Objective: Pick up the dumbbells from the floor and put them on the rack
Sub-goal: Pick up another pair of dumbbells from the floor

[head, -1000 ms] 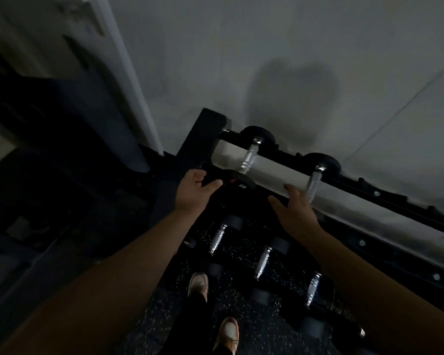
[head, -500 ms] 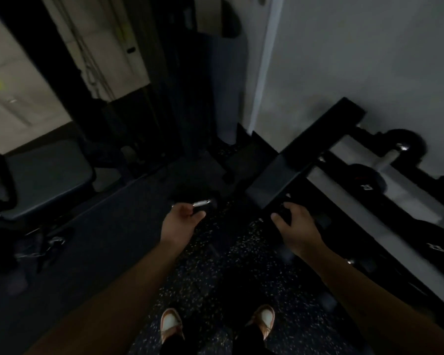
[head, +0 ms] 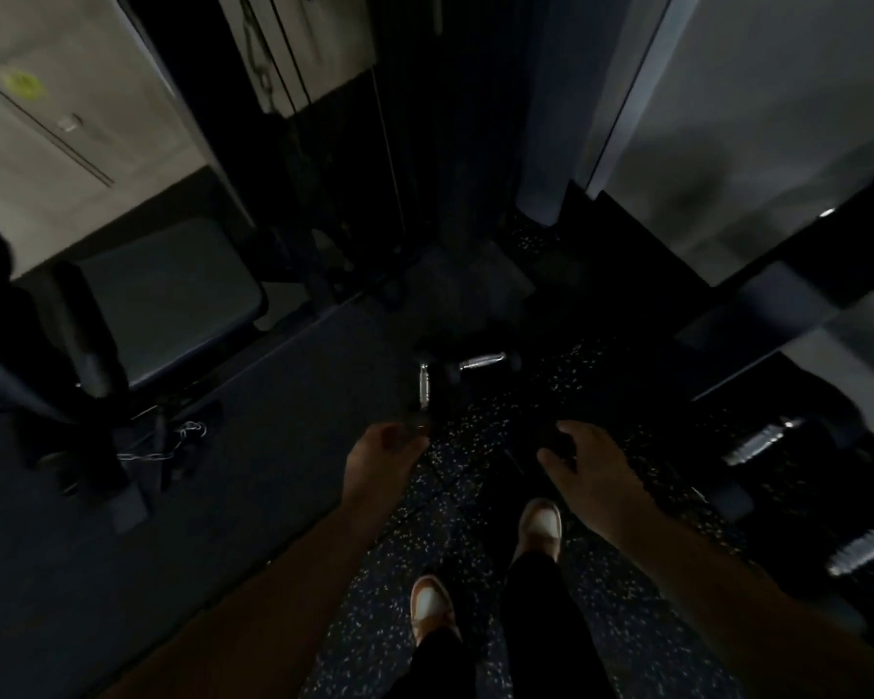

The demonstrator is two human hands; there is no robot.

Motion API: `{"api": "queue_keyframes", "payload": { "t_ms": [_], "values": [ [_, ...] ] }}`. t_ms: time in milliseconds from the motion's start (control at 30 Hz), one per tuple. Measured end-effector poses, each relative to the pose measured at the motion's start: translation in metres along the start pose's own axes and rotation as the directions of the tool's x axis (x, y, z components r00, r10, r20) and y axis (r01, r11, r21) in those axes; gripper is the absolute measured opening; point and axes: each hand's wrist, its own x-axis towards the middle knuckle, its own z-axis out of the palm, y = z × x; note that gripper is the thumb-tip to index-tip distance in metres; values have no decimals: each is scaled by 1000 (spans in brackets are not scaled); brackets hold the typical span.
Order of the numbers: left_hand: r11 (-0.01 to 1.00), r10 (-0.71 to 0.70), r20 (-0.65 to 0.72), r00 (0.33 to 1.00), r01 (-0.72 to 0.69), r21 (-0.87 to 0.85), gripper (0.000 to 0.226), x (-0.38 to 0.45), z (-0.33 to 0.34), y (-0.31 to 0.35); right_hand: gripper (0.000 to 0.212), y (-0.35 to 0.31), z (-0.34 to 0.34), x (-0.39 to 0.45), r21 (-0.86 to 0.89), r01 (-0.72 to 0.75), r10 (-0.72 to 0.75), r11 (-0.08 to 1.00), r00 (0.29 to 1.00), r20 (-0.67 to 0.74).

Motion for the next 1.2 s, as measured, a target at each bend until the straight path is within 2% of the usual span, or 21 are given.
{"api": "queue_keyframes", "payload": {
  "t_ms": [167,233,300,500,667,767,867,967,1100,1200],
  "values": [
    [995,-97,52,994,96,16,33,81,46,-44,55,22,49,99,-99,11,-3,995,997,78],
    [987,-157,27,987,158,-21,40,118,67,-65,55,32,71,145,-122,27,-13,992,994,112],
    [978,-206,11,978,207,-41,37,159,92,-89,55,46,96,192,-169,40,-12,985,987,161],
    [978,-207,4,978,207,10,29,294,171,-152,55,86,178,330,-259,117,-58,959,973,224],
    [985,-133,75,988,123,122,44,415,244,-198,52,117,247,447,-282,189,-131,941,968,212],
    [984,-94,53,994,85,155,50,470,281,-219,52,136,279,499,-309,218,-152,926,963,224],
    [976,-34,-21,999,37,216,59,507,307,-238,55,159,302,534,-335,253,-185,908,958,220],
    [988,-110,-135,985,123,92,63,527,321,-257,62,173,316,561,-376,316,-251,871,944,213],
    [973,-229,-49,972,229,-5,63,544,333,-266,70,174,324,594,-461,415,-356,784,910,212],
    [965,-263,-32,964,262,-21,70,556,335,-269,70,165,325,619,-489,435,-330,756,899,289]
  ]
}}
